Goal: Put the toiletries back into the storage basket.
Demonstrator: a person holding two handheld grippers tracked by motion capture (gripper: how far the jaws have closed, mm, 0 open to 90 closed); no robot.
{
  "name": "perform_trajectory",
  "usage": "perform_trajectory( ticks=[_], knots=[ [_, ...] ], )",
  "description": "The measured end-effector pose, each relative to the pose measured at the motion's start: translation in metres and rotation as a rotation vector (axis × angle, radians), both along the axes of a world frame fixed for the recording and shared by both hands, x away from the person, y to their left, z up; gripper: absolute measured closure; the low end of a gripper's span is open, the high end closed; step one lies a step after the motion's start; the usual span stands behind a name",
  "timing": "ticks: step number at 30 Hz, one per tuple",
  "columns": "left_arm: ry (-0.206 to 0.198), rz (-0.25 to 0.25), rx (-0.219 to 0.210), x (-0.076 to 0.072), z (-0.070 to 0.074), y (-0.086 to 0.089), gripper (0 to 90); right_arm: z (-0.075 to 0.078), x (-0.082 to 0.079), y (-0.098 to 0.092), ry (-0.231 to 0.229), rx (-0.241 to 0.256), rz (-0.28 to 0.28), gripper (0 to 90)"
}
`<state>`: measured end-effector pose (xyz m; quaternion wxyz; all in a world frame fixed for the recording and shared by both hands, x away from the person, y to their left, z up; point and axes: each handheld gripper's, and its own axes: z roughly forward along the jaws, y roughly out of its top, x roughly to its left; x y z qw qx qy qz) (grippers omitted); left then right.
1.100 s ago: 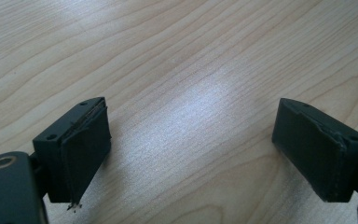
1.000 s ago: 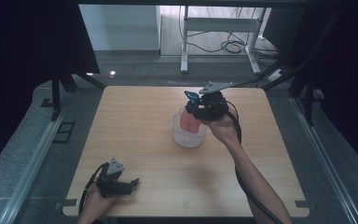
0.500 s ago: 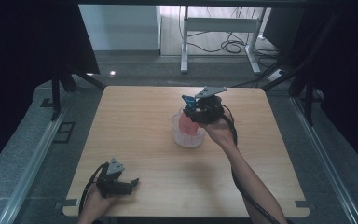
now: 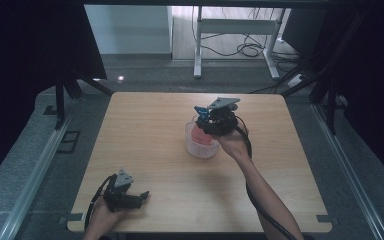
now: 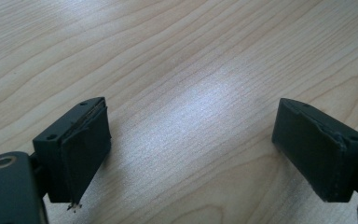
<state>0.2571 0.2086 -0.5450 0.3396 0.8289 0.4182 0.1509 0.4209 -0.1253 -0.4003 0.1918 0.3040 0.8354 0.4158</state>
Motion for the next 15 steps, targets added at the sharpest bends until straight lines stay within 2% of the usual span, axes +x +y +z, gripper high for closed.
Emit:
perform_trajectory(
  ticks=[15],
  knots=[
    [-0.002, -0.003, 0.001, 0.0, 0.0, 0.0, 11.2, -0.02, 0.003, 0.002, 0.019, -0.011, 0.004, 53.1]
  ],
)
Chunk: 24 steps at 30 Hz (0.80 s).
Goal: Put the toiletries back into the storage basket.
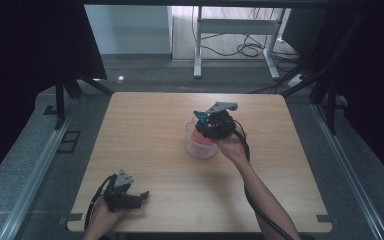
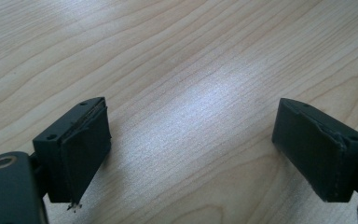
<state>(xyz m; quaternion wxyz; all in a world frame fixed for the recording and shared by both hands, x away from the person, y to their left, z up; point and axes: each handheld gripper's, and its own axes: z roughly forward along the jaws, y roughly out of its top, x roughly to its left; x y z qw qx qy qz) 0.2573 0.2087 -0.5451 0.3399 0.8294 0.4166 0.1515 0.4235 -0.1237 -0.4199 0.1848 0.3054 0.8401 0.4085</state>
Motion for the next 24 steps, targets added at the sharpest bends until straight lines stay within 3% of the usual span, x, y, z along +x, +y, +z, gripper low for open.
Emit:
perform_trajectory(
  ticks=[17, 24],
  knots=[
    [0.0, 0.001, -0.001, 0.0, 0.0, 0.0, 11.2, -0.016, 0.005, 0.0, 0.036, -0.001, -0.008, 52.7],
    [0.0, 0.0, 0.0, 0.0, 0.0, 0.0, 11.2, -0.02, 0.007, -0.007, 0.075, 0.055, -0.019, 49.3]
  ],
)
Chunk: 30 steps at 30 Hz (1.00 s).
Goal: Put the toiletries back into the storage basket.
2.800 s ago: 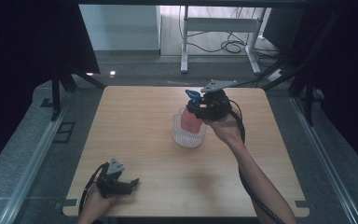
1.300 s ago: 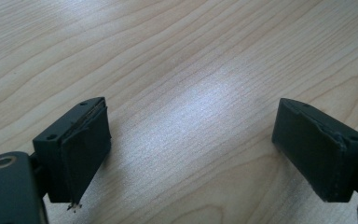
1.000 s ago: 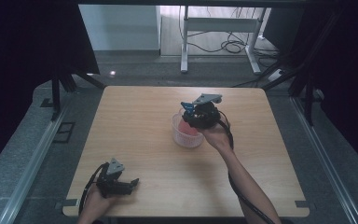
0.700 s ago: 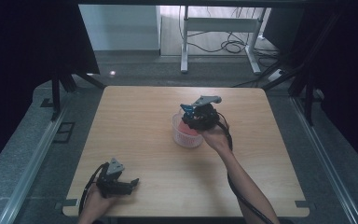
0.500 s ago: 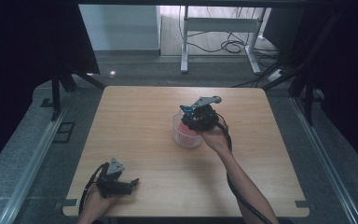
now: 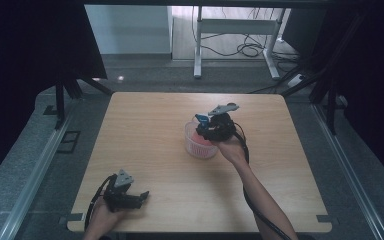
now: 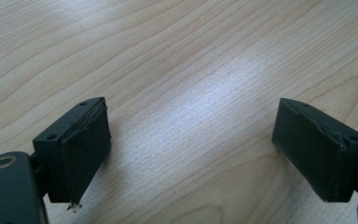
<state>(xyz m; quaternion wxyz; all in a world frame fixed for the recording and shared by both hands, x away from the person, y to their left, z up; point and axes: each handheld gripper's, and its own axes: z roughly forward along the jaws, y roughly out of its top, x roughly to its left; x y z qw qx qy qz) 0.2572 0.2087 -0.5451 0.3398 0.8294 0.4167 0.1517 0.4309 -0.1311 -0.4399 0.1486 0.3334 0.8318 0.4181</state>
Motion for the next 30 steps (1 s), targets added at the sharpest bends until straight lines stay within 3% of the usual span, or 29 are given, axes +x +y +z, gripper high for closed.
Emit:
perform_trajectory(
  ticks=[30],
  knots=[
    [0.0, 0.001, -0.001, -0.0002, 0.0, -0.0001, 11.2, 0.0087, -0.0059, 0.001, -0.017, -0.007, 0.008, 32.9]
  ],
)
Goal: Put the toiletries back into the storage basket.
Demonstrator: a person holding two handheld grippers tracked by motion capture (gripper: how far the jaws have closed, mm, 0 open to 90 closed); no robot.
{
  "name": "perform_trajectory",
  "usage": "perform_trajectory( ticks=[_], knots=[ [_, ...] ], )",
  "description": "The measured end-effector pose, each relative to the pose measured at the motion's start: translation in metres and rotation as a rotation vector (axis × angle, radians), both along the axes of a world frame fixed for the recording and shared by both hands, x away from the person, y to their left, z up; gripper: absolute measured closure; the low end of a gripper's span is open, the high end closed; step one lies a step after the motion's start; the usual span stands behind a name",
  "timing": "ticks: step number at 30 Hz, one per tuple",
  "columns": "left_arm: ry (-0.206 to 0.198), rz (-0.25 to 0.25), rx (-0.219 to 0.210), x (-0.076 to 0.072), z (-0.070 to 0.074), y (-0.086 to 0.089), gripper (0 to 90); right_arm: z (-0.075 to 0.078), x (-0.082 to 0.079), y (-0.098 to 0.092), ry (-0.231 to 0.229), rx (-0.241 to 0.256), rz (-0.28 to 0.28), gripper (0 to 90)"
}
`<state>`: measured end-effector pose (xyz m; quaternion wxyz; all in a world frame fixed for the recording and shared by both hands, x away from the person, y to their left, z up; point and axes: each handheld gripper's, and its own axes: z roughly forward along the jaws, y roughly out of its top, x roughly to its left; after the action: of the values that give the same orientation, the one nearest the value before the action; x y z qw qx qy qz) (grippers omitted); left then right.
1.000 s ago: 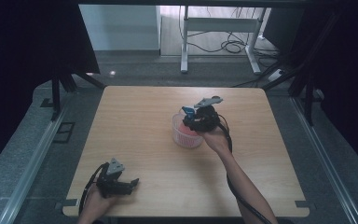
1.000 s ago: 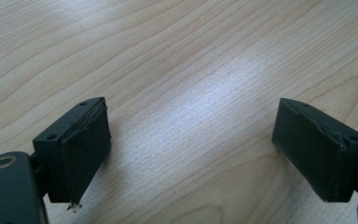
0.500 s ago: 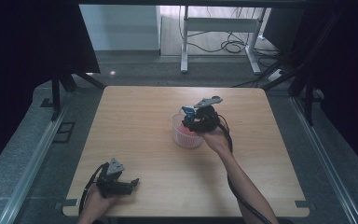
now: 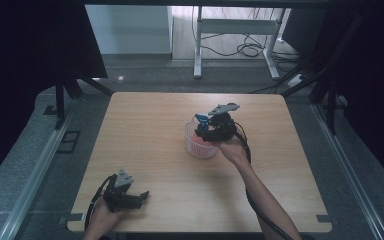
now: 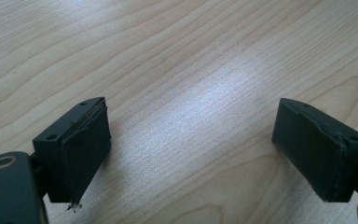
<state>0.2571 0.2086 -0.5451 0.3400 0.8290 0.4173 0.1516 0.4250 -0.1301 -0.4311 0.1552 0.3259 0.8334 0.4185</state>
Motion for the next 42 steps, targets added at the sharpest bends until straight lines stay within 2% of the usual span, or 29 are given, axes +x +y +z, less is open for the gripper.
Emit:
perform_trajectory(
  ticks=[16, 27, 42],
  knots=[
    [0.0, 0.002, 0.0, 0.0, 0.0, 0.0, 11.1, 0.007, -0.007, -0.002, -0.018, 0.014, 0.031, 21.1],
    [-0.001, 0.002, 0.0, 0.0, 0.0, 0.0, 11.1, 0.015, -0.016, -0.002, -0.012, 0.012, 0.047, 14.8],
    [0.0, 0.004, 0.0, 0.0, 0.0, 0.0, 11.1, 0.02, -0.027, -0.006, -0.013, 0.005, 0.056, 12.8]
  ],
)
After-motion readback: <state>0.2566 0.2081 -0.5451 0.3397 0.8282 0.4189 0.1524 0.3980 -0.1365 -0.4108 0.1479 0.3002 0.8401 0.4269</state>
